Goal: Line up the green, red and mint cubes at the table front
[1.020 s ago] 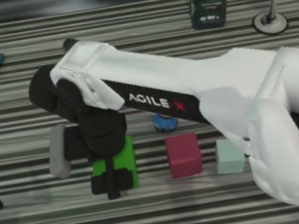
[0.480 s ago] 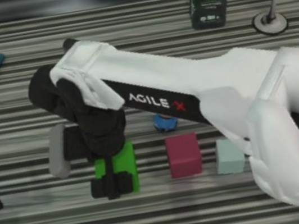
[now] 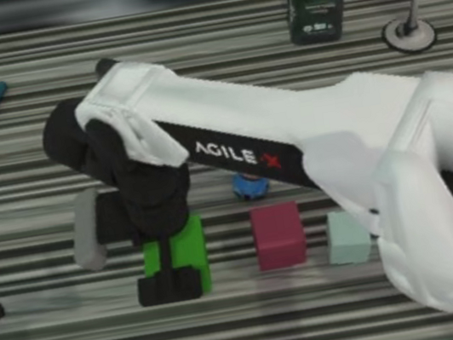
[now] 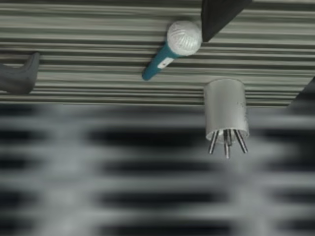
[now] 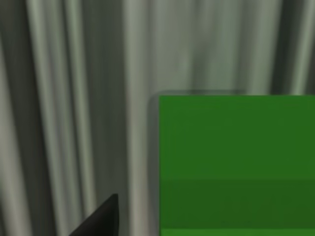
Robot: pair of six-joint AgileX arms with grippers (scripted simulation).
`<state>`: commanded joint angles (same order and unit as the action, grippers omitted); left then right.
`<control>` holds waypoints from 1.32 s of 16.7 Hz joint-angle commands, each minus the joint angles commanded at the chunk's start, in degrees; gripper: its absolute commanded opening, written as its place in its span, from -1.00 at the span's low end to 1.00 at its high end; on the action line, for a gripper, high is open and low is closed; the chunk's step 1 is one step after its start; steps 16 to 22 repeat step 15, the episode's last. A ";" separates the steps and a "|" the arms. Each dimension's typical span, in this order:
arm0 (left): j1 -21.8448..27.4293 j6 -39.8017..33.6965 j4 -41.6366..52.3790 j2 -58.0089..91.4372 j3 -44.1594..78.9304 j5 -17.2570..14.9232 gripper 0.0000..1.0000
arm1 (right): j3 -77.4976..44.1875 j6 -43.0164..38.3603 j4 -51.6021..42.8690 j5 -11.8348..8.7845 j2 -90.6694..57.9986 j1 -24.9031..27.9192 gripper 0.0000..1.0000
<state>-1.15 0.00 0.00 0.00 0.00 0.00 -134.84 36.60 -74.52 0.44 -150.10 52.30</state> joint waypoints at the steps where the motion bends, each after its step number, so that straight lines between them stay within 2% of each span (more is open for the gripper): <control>1: 0.00 0.00 0.00 0.00 0.00 0.00 1.00 | -0.14 0.01 -0.13 0.00 -0.06 0.02 1.00; 5: 0.00 0.00 0.00 0.00 0.00 0.00 1.00 | -6.77 0.16 -5.57 0.06 -2.22 0.31 1.00; 12: 0.00 0.00 0.00 0.00 0.00 0.00 1.00 | -28.93 0.08 -21.20 0.08 -7.30 0.50 1.00; 22: 0.00 0.00 0.00 0.00 0.00 0.00 1.00 | -31.45 0.03 -23.47 0.12 -7.88 0.49 1.00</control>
